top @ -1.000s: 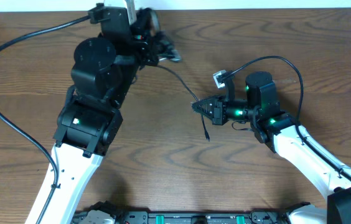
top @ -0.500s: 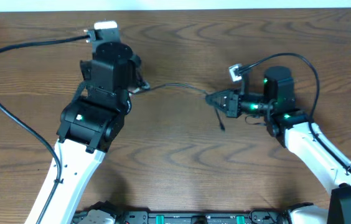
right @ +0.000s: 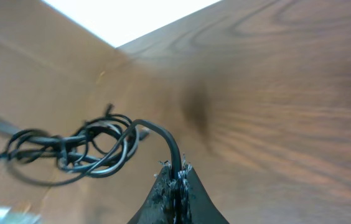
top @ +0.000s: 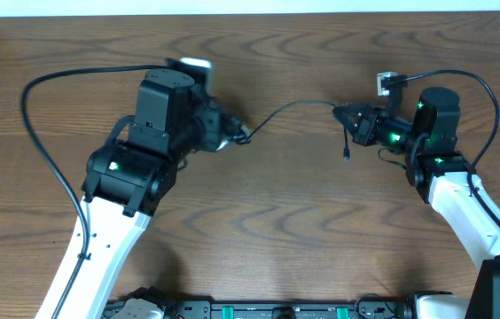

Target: Untangle cables

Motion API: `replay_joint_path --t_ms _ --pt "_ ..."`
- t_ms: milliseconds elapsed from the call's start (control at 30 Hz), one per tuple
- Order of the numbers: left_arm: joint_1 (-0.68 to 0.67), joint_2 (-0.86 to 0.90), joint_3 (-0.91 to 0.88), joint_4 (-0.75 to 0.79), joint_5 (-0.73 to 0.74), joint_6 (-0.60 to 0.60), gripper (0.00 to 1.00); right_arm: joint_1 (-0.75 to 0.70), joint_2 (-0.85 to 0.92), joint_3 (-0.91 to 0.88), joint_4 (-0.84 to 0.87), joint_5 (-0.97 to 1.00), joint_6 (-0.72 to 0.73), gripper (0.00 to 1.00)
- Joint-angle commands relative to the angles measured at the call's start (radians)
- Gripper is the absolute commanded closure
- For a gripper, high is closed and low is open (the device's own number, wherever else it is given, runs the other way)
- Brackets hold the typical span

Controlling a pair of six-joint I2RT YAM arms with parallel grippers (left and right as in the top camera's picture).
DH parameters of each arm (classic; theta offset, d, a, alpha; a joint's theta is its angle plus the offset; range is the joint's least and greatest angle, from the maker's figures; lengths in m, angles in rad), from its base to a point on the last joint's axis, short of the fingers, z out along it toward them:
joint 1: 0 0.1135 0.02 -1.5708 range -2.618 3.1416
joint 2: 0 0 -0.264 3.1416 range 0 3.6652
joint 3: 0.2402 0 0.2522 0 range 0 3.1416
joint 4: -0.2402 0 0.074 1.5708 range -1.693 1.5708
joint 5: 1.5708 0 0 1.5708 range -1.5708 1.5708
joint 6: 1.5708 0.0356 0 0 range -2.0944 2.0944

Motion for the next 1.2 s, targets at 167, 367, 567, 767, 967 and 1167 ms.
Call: replay_joint_path --t_ms 167,367,567,767,967,1167 --pt "0.001 0.016 0.014 -0.031 0.579 0.037 0.93 -0.006 -0.008 0.012 0.056 0.363 -0.014 0.99" --pt "0.001 0.016 0.014 -0.109 0.581 0.078 0.93 -0.022 -0.008 0.012 0.087 0.508 -0.014 0.99" --pt "-0.008 0.016 0.014 -0.095 0.875 0.082 0.93 -0.027 -0.007 0.012 0.174 0.526 -0.013 0.99" --pt "-0.126 0.016 0.014 -0.013 1.055 0.082 0.93 -0.020 -0.006 0.012 0.227 0.542 0.059 0.99" --pt "-0.314 0.016 0.014 0.141 1.061 0.077 0.93 0.015 0.010 0.012 0.264 0.554 0.084 0.99" --pt "-0.391 0.016 0.014 0.333 1.061 -0.028 0.93 0.089 0.077 0.012 0.284 0.553 0.084 0.99"
